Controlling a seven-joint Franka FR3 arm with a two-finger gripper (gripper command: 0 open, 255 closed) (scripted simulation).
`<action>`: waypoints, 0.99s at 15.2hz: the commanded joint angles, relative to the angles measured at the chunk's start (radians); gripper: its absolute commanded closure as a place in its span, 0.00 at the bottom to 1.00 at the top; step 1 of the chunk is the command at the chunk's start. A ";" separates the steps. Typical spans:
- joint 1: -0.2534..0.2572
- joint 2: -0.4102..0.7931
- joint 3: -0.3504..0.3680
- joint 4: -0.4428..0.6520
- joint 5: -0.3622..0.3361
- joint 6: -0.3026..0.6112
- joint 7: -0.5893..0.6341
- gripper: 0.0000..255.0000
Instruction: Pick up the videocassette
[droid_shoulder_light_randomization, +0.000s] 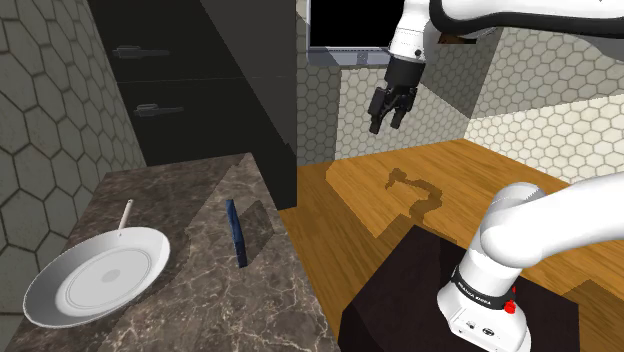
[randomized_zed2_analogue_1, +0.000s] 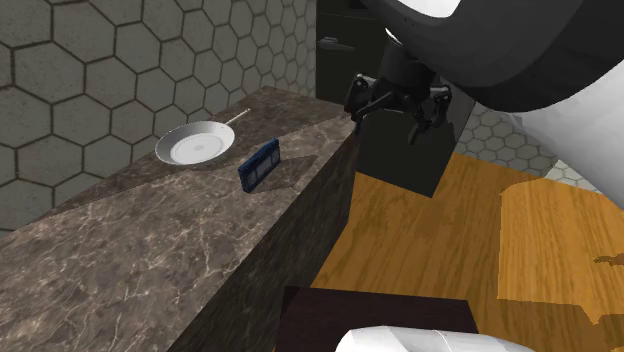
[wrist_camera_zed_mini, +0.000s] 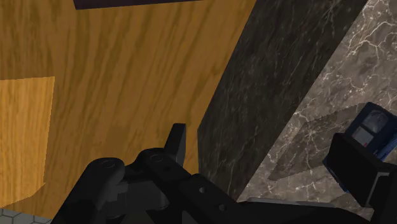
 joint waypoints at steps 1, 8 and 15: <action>0.000 0.000 0.000 0.000 0.000 0.000 0.000 0.00; 0.007 0.147 0.149 -0.008 0.063 0.153 0.170 0.00; -0.004 0.355 0.294 0.053 0.076 0.298 0.346 0.00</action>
